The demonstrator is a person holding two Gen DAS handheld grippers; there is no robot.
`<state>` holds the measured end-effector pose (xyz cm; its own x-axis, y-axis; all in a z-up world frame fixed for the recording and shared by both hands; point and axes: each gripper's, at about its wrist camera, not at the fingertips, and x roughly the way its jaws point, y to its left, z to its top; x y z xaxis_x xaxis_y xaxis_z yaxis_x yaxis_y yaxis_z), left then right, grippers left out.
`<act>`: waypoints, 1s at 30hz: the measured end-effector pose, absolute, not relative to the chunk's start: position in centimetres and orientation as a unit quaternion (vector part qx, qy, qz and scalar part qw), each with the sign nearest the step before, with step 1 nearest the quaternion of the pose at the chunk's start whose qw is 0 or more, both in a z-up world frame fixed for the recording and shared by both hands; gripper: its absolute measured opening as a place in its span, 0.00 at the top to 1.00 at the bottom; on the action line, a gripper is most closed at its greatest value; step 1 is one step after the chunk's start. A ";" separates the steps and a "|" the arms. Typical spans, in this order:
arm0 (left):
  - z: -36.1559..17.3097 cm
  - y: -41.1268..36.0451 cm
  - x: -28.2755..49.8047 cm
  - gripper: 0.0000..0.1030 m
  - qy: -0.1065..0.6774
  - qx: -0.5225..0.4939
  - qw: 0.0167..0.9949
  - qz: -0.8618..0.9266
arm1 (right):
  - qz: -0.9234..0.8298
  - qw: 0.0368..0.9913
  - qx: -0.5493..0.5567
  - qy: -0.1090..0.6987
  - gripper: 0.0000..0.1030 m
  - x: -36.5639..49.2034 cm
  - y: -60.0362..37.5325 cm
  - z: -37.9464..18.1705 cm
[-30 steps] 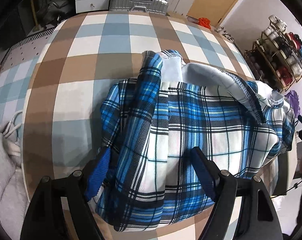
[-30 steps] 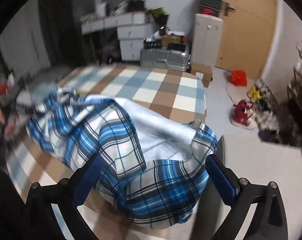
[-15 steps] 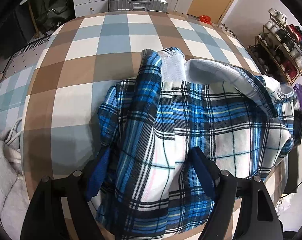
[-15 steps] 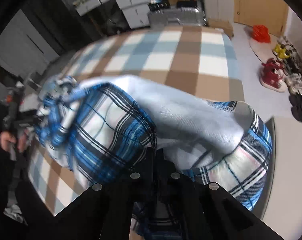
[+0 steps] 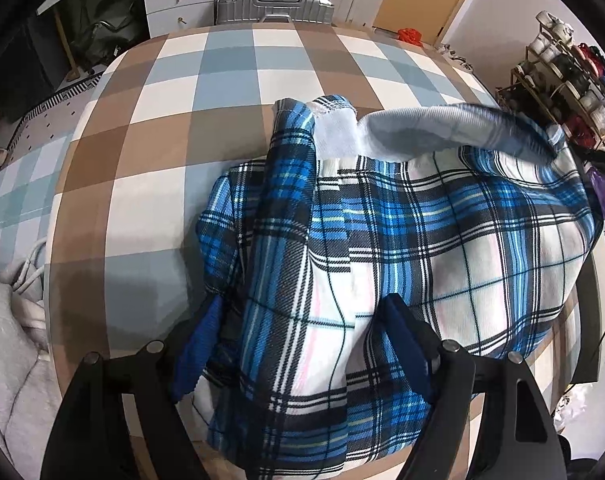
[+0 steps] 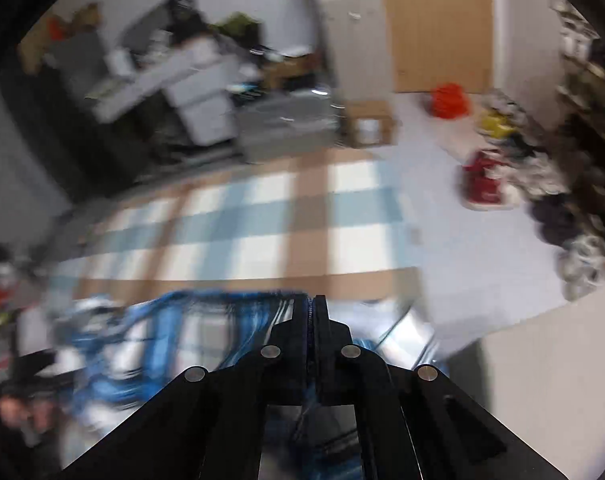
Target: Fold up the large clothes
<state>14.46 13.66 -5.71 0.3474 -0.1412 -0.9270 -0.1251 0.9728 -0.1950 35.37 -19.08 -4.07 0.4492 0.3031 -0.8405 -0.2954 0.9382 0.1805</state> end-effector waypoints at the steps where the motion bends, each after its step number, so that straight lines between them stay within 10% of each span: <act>1: -5.8 13.7 14.5 0.25 0.572 -0.116 0.812 -0.004 | 0.176 0.840 0.007 0.513 0.97 35.8 -19.2 -5.2; 8: -5.9 14.1 14.3 0.25 0.570 -0.117 0.813 -0.005 | 0.227 0.846 0.108 0.471 0.91 33.5 -24.7 -2.8; 9: -5.9 14.2 14.3 0.25 0.570 -0.120 0.813 -0.003 | 0.230 0.849 0.114 0.462 0.72 33.2 -25.4 -2.2; 10: -5.9 14.4 14.2 0.25 0.568 -0.124 0.814 -0.002 | 0.224 0.860 0.116 0.443 0.22 32.3 -26.5 -1.2; 11: -5.8 14.5 14.0 0.25 0.565 -0.127 0.815 0.002 | 0.218 0.870 0.113 0.428 0.00 31.7 -27.0 -0.6; 21: -0.7 14.1 9.3 0.25 0.507 -0.158 0.847 -0.008 | 0.222 0.846 0.002 0.485 0.00 29.3 -25.5 -3.8; 30: -7.4 15.9 10.4 0.25 0.566 -0.197 0.799 0.053 | 0.185 0.787 0.032 0.588 0.00 31.5 -24.4 -10.2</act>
